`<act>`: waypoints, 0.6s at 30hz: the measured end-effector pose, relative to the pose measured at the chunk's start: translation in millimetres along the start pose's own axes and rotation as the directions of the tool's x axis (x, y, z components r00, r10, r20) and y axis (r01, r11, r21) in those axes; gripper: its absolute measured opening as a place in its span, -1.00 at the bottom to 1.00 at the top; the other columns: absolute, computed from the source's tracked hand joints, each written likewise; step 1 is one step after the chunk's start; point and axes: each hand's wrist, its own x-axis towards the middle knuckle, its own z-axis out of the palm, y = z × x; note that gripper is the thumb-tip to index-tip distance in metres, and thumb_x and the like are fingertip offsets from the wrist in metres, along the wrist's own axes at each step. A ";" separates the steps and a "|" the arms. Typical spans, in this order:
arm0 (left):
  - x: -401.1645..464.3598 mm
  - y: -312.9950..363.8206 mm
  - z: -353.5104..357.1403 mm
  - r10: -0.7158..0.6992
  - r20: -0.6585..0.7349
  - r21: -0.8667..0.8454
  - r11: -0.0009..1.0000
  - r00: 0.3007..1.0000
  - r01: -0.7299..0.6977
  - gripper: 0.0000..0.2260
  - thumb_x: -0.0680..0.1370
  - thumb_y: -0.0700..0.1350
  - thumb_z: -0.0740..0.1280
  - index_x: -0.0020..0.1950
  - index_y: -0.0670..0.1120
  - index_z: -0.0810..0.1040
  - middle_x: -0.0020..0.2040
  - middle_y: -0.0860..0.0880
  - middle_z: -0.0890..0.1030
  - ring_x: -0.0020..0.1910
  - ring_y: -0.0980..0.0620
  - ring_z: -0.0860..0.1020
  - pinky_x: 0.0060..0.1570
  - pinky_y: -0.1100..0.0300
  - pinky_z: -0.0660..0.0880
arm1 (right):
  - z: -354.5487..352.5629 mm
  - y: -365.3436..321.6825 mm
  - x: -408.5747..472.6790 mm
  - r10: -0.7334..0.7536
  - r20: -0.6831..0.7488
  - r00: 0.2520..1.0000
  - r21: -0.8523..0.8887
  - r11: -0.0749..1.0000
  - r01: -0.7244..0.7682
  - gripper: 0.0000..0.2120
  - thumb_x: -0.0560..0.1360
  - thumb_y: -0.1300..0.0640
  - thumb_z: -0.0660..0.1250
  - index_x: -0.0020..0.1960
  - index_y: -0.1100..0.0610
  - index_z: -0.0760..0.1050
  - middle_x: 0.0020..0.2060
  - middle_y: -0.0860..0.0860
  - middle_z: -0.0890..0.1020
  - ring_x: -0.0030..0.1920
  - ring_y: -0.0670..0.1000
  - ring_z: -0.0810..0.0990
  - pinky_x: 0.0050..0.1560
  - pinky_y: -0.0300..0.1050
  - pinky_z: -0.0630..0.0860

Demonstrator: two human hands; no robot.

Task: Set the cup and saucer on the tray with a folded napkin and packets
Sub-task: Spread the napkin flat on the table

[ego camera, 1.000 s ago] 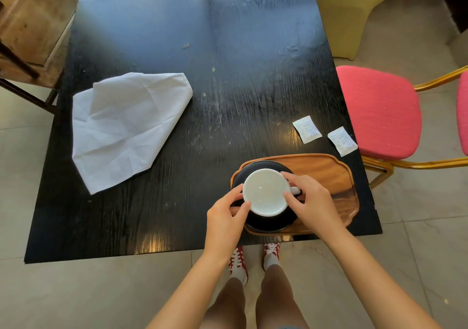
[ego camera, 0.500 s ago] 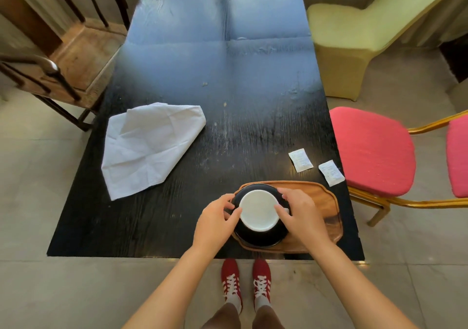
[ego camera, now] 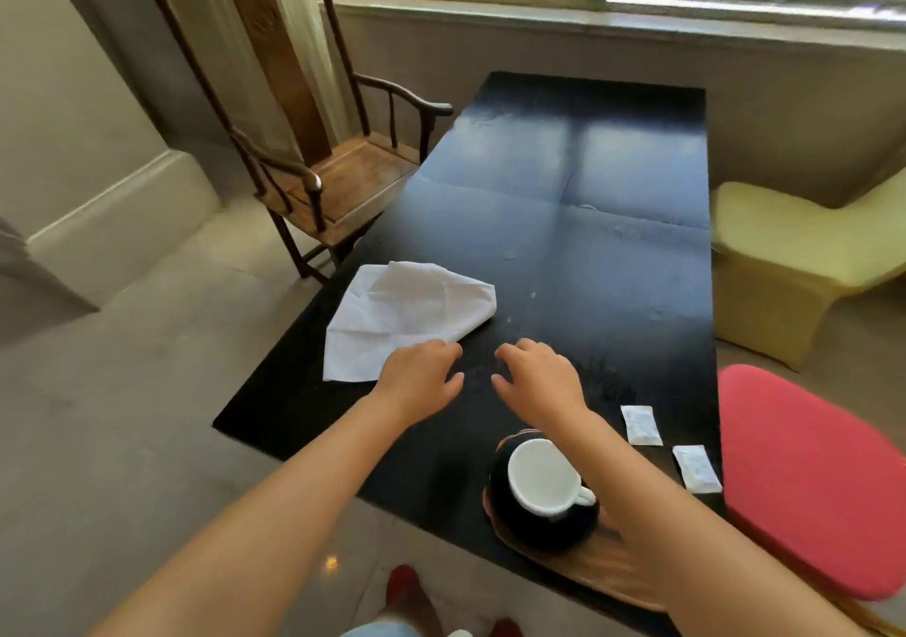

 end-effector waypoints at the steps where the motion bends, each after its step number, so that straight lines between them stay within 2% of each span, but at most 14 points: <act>1: -0.2 -6.7 -2.6 -0.005 -0.011 0.013 1.000 1.000 0.005 -0.72 0.55 0.02 0.23 0.17 -0.09 0.48 0.05 -0.05 0.59 -0.02 -0.06 0.56 -0.02 0.05 0.52 | -1.0 -5.2 4.9 -0.015 0.000 1.000 -0.002 1.000 0.015 -0.66 0.52 0.00 0.19 0.26 0.08 0.42 0.10 0.07 0.53 0.12 0.12 0.48 0.02 -0.02 0.41; 5: -1.1 -47.0 -6.4 -0.080 -0.058 0.008 0.997 0.995 0.081 -0.73 0.55 0.01 0.23 0.16 -0.10 0.49 0.04 -0.06 0.60 -0.02 -0.03 0.57 -0.02 0.08 0.53 | 7.1 -29.9 30.4 -0.084 0.019 0.996 -0.031 0.996 0.084 -0.68 0.52 0.02 0.19 0.23 0.10 0.43 0.08 0.05 0.53 0.10 0.10 0.47 -0.01 -0.04 0.40; 9: 2.7 -89.0 4.1 -0.106 -0.017 0.035 0.994 0.994 0.107 -0.73 0.55 0.00 0.22 0.17 -0.12 0.49 0.04 -0.06 0.59 -0.03 -0.05 0.56 -0.06 0.10 0.50 | 34.3 -44.5 54.2 -0.097 0.052 0.994 -0.058 0.993 0.099 -0.68 0.52 0.03 0.20 0.23 0.11 0.42 0.09 0.04 0.52 0.11 0.09 0.45 0.01 -0.05 0.42; 12: 15.5 -127.0 14.2 -0.078 0.042 0.068 0.995 0.996 0.075 -0.73 0.55 -0.01 0.24 0.18 -0.12 0.48 0.05 -0.06 0.57 -0.03 -0.05 0.55 -0.08 0.12 0.50 | 61.8 -50.8 78.0 -0.088 0.049 0.995 -0.105 0.990 0.093 -0.70 0.50 0.06 0.21 0.21 0.12 0.43 0.09 0.03 0.51 0.14 0.10 0.42 -0.06 -0.07 0.42; 15: 37.2 -169.2 24.6 -0.039 0.095 0.086 0.996 0.995 0.031 -0.72 0.53 -0.01 0.27 0.18 -0.11 0.48 0.06 -0.05 0.56 -0.03 -0.03 0.54 -0.06 0.13 0.50 | 88.1 -61.3 102.1 -0.028 0.027 0.999 -0.103 0.994 0.030 -0.69 0.43 0.12 0.31 0.16 0.17 0.49 0.07 0.10 0.54 0.12 0.16 0.46 -0.13 -0.02 0.44; 18: 56.1 -203.2 37.6 0.020 0.168 0.111 0.993 0.986 -0.039 -0.70 0.52 -0.01 0.29 0.19 -0.11 0.47 0.07 -0.06 0.55 -0.02 -0.04 0.53 -0.03 0.10 0.48 | 116.5 -76.7 122.1 0.044 0.098 0.994 -0.127 0.991 -0.031 -0.67 0.37 0.12 0.38 0.12 0.17 0.52 0.04 0.12 0.56 0.08 0.18 0.50 -0.17 0.01 0.47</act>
